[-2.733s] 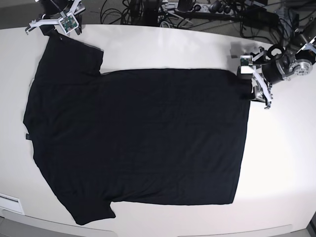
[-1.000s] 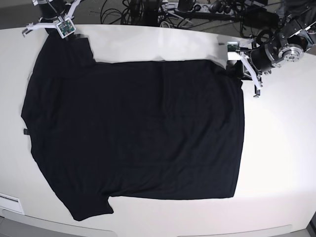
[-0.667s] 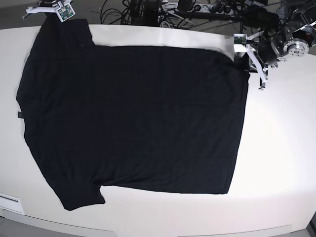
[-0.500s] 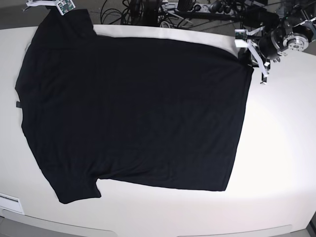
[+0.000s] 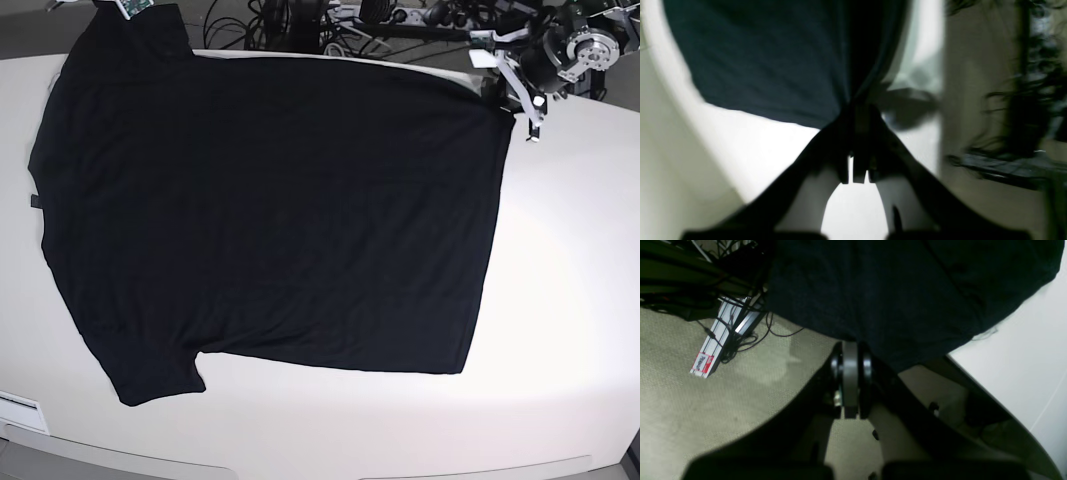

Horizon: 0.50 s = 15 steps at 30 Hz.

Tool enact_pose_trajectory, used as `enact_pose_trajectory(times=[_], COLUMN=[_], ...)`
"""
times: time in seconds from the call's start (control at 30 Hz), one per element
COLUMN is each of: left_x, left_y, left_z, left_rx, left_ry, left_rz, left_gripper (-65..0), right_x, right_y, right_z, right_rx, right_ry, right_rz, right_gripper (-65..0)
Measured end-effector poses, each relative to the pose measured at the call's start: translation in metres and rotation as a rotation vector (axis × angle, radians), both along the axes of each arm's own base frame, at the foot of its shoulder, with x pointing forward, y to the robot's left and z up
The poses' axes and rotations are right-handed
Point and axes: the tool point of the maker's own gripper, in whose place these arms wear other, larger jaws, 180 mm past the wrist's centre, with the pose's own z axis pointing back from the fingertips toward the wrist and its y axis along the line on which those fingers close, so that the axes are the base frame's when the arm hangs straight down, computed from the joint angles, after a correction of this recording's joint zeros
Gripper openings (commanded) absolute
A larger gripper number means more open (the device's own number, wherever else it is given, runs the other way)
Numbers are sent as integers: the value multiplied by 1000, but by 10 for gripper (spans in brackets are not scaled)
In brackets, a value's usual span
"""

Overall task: Fold the T-shirt properly
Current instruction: 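Lift the grasped shirt edges with both grippers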

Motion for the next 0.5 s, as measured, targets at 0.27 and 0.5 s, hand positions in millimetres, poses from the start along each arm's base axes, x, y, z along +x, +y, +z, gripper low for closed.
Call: enact_pose_trajectory(times=[0.27,0.5], left_x=[52,86], left_y=[-8,1], left_z=[32,23], left_rx=[-79,-122], left_ry=[-217,-260], left_rz=[42,109], left_gripper=[-650,-650], right_x=[66,123], right_y=[-17,-24], right_z=[21,46], right_rx=[-97,-130], right_ry=[-257,-440], right_rz=[-11,49], right_gripper=[-650,-650])
